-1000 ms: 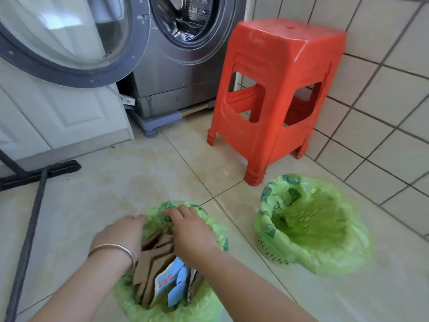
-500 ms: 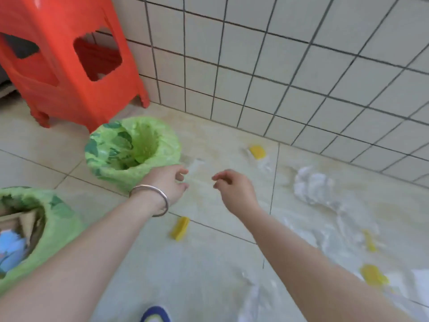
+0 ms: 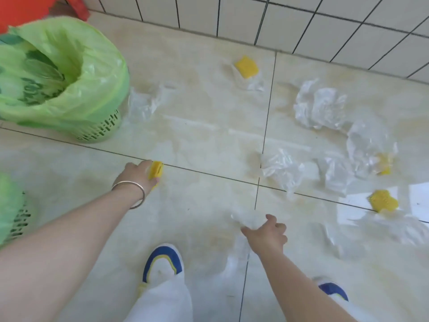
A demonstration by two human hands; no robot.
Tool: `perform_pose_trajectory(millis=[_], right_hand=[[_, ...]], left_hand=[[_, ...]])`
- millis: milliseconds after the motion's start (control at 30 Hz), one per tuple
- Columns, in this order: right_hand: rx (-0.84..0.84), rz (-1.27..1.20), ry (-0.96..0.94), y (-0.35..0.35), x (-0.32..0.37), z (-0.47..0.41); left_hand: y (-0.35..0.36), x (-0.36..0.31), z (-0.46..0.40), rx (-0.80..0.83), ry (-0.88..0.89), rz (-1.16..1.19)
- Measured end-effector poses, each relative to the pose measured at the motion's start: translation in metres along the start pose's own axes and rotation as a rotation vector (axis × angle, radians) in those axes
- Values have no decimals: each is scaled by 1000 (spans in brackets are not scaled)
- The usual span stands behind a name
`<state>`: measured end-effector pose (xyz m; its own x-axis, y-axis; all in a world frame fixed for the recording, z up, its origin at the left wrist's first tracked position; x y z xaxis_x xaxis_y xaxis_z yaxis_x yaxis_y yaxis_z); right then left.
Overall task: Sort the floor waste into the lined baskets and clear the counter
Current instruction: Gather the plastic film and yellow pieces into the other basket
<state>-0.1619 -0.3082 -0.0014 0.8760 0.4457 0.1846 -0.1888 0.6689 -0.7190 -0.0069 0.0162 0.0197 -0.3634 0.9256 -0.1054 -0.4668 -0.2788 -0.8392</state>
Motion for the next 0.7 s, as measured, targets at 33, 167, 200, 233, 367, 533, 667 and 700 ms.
perform_pose_trajectory(millis=[33,167,200,233,367,533,667,700], right_hand=[[-16,-8,42,8,-7,0],[-60,120,7,34,-12,-13],[-94,157,-32,39,-11,-17],[-122,167,-76,43,-9,-21],[-50,45,-212,54,0,-30],[24,-7,-401,7,32,-40],[-65,130,-634,-70,57,-55],[-100,157,-653,-89,52,-61]], left_hand=[[10,0,-6,4,-19,38],[41,-5,-25,-17,-39,124],[47,-7,-29,-30,-31,102],[52,-7,-32,-52,-22,71],[61,-8,-40,-186,23,-17],[58,-32,-38,-245,16,81],[61,-144,-18,-154,305,241],[62,-181,-7,-116,394,287]])
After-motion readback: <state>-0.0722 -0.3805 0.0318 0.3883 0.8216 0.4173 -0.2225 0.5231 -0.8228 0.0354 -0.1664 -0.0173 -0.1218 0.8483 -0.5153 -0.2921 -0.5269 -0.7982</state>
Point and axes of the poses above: each hand's wrist, its own z-axis away from the middle knuckle, its own y-axis out of the palm, x = y × z, the point moved 8 cm from there along -z, towards the middle knuckle, and after that the axes turned 7 degrees about -x, right-handed, at the moved point
